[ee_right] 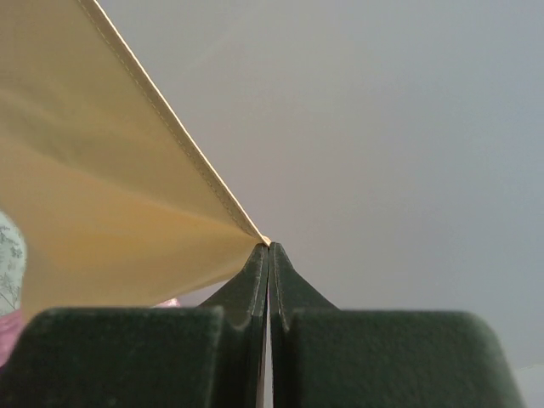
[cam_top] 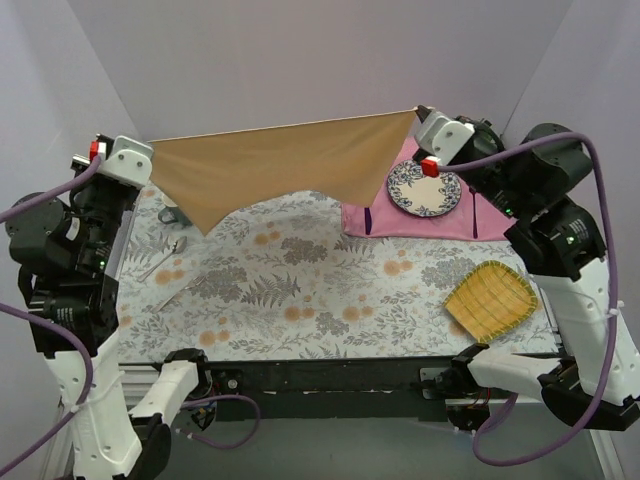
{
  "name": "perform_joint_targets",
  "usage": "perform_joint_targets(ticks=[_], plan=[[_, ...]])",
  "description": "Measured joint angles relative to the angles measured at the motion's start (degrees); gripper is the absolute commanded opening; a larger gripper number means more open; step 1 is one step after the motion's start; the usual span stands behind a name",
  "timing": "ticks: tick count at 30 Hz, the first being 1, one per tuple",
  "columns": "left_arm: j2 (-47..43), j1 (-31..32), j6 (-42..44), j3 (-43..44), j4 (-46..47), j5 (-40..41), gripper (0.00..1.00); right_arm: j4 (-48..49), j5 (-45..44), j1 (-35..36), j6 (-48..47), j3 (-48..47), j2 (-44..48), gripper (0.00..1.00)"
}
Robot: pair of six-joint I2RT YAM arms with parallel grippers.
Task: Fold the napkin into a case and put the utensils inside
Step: Flatten out the crumpled napkin at the center of the board.
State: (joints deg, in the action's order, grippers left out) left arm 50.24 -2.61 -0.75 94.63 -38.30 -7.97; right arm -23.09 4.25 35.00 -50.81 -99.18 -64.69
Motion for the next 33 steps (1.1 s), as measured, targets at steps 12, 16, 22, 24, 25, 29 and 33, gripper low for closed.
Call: perform_joint_targets(ticks=[12,16,22,24,25,29,33], plan=[[9.0,0.0,-1.6,9.2,-2.5,-0.9,0.0,-4.0,0.1,0.0,0.2,-5.7,-4.3,0.01],[13.8,0.0,-1.6,1.5,-2.4,0.0,0.0,-2.7,-1.8,-0.9,-0.4,1.0,-8.5,0.01],[24.4,-0.1,-1.2,-10.5,-1.1,-1.7,0.0,-0.9,-1.0,-5.9,0.1,9.0,-16.9,0.01],[28.3,-0.1,-1.4,-12.5,-0.1,-2.8,0.0,-0.2,0.2,-7.4,0.2,11.5,-18.7,0.01],[30.6,-0.1,-1.4,-12.8,0.7,-3.5,0.0,0.2,0.8,-8.1,0.3,12.2,-20.0,0.01],[40.2,-0.1,-1.8,-12.9,4.6,-6.3,0.0,2.9,3.6,-10.2,1.2,12.8,-27.3,0.01],[50.3,-0.1,-2.3,-12.9,7.6,-7.0,0.0,5.3,6.2,-11.6,1.6,12.7,-35.4,0.01]])
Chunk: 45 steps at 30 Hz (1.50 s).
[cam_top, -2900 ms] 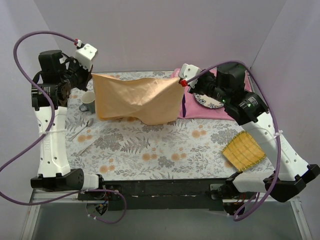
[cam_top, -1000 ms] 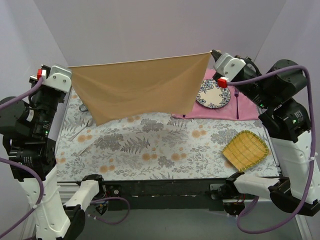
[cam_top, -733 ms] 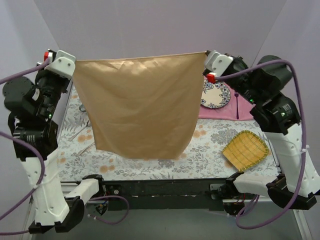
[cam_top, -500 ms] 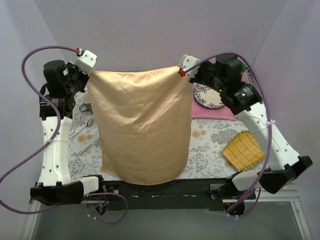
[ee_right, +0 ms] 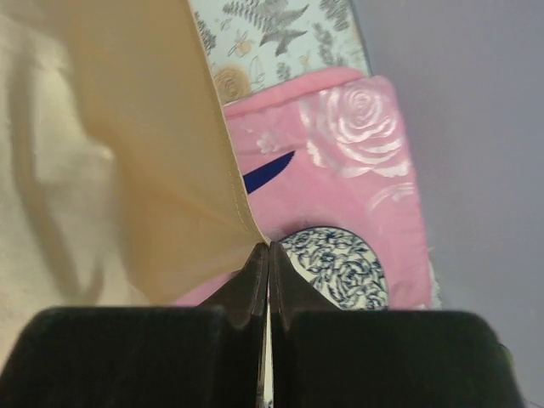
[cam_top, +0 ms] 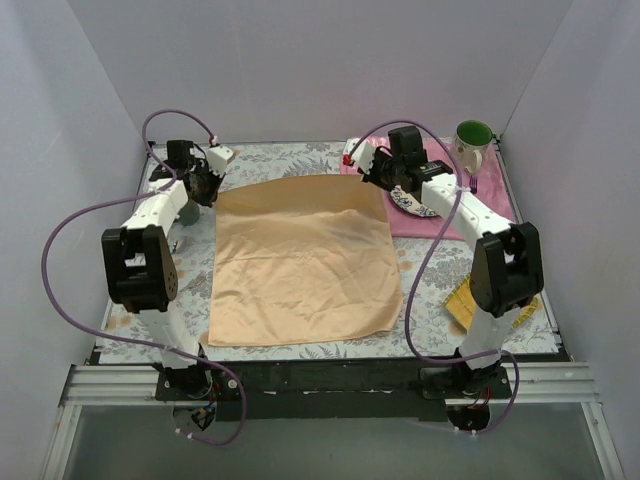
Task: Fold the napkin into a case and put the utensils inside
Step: Flatten out the crumpled napkin at the center of the board, then fold and flatten the napkin at the center of the board.
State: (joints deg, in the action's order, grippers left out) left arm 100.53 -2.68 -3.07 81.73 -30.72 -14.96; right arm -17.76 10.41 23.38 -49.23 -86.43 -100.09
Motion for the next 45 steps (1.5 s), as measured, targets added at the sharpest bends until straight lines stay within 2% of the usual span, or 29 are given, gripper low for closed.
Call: perform_joint_targets(ticks=[8,13,16,22,25,34,37,42,45], plan=[[12.9,0.0,-2.8,1.7,3.1,0.3,0.0,1.2,1.7,-1.3,-0.3,-3.3,-12.5,0.01],[13.3,0.0,-3.4,4.6,3.6,0.5,0.0,0.8,2.2,-2.0,-0.6,-8.9,-14.3,0.01],[11.3,0.0,-3.1,4.1,3.7,0.4,0.0,0.9,3.3,-2.7,-1.2,-9.0,-12.5,0.01],[0.0,-0.2,-1.6,-3.3,1.7,0.3,0.0,-1.3,5.0,-3.4,-2.6,0.0,-2.0,0.01],[-6.2,-0.3,-1.2,-4.8,0.2,0.4,0.0,-2.7,5.6,-3.4,-2.5,1.6,2.4,0.01],[-16.2,-2.1,-2.5,4.6,-6.4,-2.1,0.0,-9.0,8.0,-3.2,2.7,-3.1,12.1,0.01],[-24.2,-2.1,-2.4,7.5,-10.8,-4.5,0.0,-12.7,9.3,-3.1,4.0,-3.1,21.0,0.01],[-41.6,-2.1,-2.4,10.9,-17.6,-9.6,0.0,-17.3,11.9,-2.0,2.5,-0.4,41.8,0.01],[-49.8,-2.1,-3.0,14.6,-21.8,-11.4,0.0,-20.6,13.1,-1.4,2.1,-1.5,50.3,0.01]])
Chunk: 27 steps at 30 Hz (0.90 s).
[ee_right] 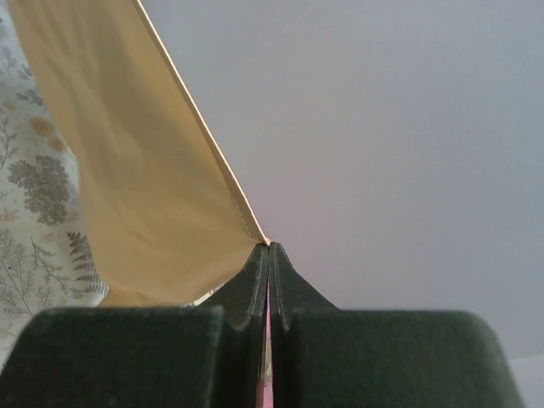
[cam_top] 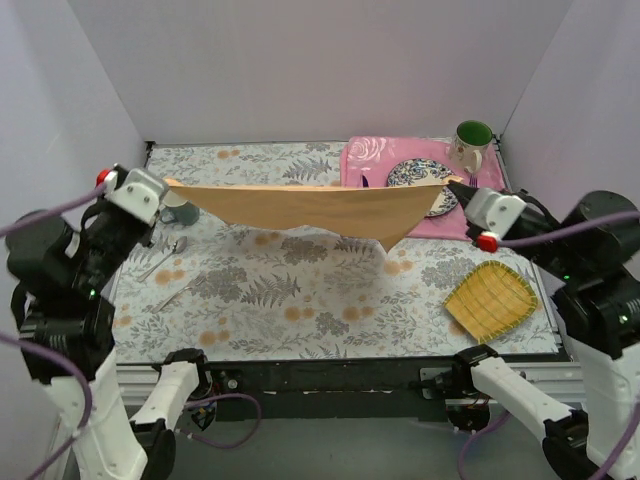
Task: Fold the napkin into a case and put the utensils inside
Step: Fold and flatten the napkin at the center of the board.
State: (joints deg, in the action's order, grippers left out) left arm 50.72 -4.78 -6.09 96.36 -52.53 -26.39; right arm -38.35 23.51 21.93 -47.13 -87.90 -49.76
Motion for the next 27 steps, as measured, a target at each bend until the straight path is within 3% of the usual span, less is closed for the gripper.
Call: perform_joint_targets(ticks=[6,13,17,27], plan=[[-4.2,0.0,-1.7,9.9,-4.9,0.5,0.0,-5.1,0.4,0.0,0.5,-8.4,1.8,0.01],[7.0,0.0,-4.2,20.7,-5.1,3.8,0.0,-5.7,-1.6,0.1,1.9,-17.1,-6.6,0.01],[12.5,0.0,-4.4,15.1,-2.1,5.5,0.0,-1.8,-3.7,0.3,0.5,-13.7,-10.4,0.01],[25.3,0.1,-4.1,-6.2,8.5,6.4,0.0,11.3,-10.7,0.3,-4.4,5.0,-23.0,0.01]])
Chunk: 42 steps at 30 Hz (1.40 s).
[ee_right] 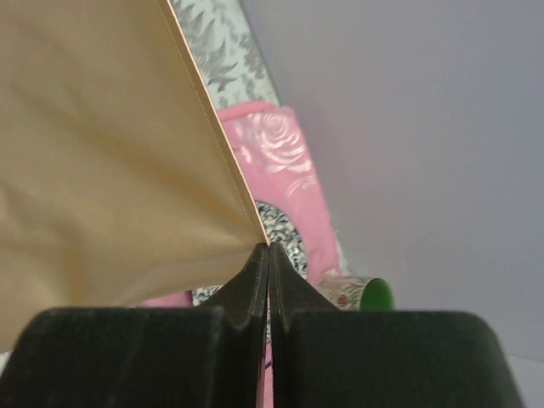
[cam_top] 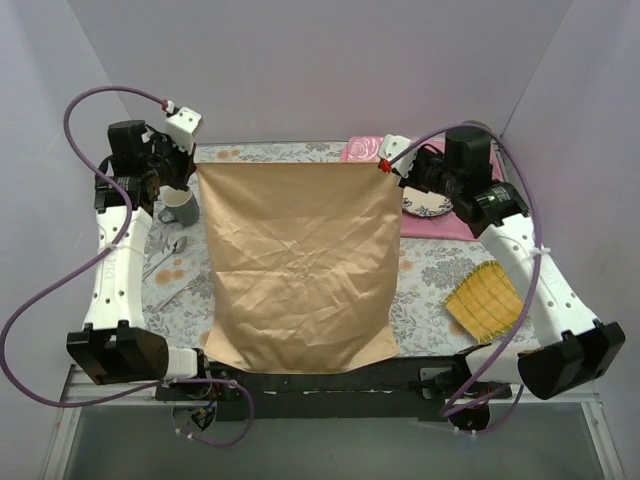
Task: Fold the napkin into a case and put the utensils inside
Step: Fold and flatten the napkin at the center of the board.
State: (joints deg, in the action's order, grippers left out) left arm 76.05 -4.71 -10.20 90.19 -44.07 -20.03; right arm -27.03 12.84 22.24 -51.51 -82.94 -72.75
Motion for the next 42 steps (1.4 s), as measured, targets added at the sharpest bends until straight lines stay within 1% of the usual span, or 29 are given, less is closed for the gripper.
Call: perform_joint_targets(ticks=[4,7,11,13,15,17,20,22,25,28,33,36,39,42], plan=[[4.2,0.0,0.5,-7.7,6.3,-0.3,0.0,4.5,-0.8,0.0,-0.6,7.9,-3.5,0.01],[8.9,0.0,0.7,-10.3,10.6,-0.2,0.0,8.2,-1.0,-0.2,-0.7,10.4,-8.1,0.01],[18.2,0.0,-0.3,-10.2,16.7,0.5,0.0,13.5,-1.0,-0.9,-0.7,10.0,-15.9,0.01],[23.3,0.0,-1.1,-9.2,18.5,0.5,0.0,15.1,-1.0,-1.4,-0.7,8.7,-20.5,0.01],[26.6,0.0,-1.5,-8.2,19.2,0.3,0.0,15.4,-0.8,-1.8,-0.6,7.3,-23.8,0.01],[28.6,0.0,-1.5,-7.8,19.9,0.0,0.0,15.4,-0.5,-2.2,-0.5,6.1,-26.2,0.01],[28.7,0.0,-0.7,-7.8,20.1,-0.4,0.0,15.1,0.2,-2.4,-0.6,5.8,-26.7,0.01],[27.6,0.0,0.4,-8.8,20.5,-0.6,0.0,15.0,0.6,-2.4,-0.6,5.9,-26.4,0.01],[22.3,0.0,3.0,-14.6,20.7,-0.6,0.0,14.3,1.3,-2.5,-0.5,7.9,-23.7,0.01],[13.7,0.0,6.5,-22.2,18.4,-0.6,0.0,11.5,2.8,-2.5,-0.4,11.9,-17.9,0.01],[-0.2,0.0,12.8,-31.2,14.9,-0.5,0.0,6.6,5.8,-2.3,0.5,17.8,-8.2,0.01],[-7.3,0.0,16.7,-37.9,13.3,-0.4,0.0,3.8,6.9,-1.6,1.3,22.5,-4.6,0.01],[-11.1,0.0,19.6,-44.3,11.5,0.3,0.0,1.2,7.3,-0.4,2.3,25.7,-4.3,0.01],[-12.5,0.0,21.5,-48.3,8.8,0.8,0.0,-0.6,7.5,0.6,3.2,29.6,-3.8,0.01]])
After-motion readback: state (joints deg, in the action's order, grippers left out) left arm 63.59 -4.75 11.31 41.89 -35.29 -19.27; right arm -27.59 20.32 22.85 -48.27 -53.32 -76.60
